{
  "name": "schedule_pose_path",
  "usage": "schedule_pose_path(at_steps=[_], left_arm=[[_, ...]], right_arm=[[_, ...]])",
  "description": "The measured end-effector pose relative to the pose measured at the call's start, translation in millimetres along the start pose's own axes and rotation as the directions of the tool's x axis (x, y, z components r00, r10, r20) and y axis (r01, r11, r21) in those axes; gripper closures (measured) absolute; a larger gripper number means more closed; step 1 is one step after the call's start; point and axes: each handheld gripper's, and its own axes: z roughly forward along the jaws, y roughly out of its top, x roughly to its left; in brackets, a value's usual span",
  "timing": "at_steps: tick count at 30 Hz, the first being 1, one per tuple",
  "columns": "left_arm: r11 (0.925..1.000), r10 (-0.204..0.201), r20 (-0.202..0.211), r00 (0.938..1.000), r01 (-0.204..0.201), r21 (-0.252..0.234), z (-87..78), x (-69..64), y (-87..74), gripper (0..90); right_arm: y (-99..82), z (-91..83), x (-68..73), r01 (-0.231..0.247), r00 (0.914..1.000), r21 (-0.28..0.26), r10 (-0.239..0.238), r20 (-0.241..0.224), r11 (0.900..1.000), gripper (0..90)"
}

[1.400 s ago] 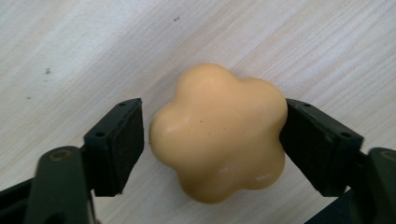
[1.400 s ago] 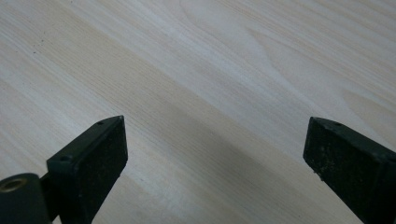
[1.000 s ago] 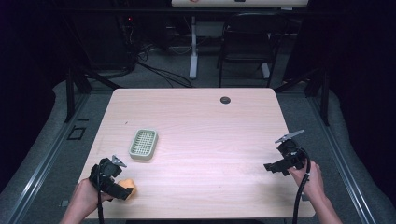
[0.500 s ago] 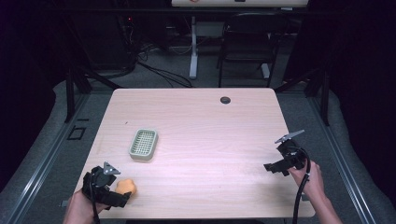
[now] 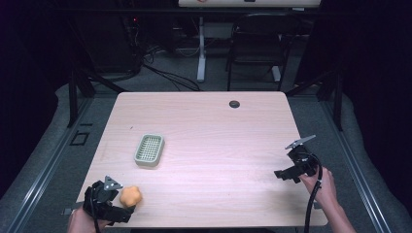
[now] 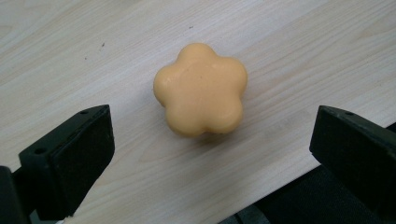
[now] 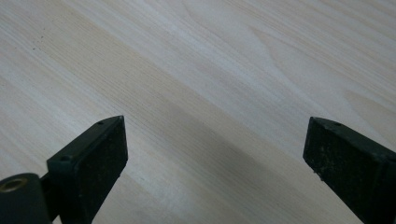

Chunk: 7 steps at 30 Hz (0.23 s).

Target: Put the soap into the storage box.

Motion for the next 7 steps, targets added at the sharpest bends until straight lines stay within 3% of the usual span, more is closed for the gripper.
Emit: schedule_pose_path(at_steps=[7], left_arm=[[1.0000,-0.004,-0.004,1.0000,0.004,-0.007,0.1,2.1,-1.0,0.1]], right_arm=[[-0.1,0.1,0.0,-0.001,1.0000,-0.001,0.001,0.002,1.0000,6.1]])
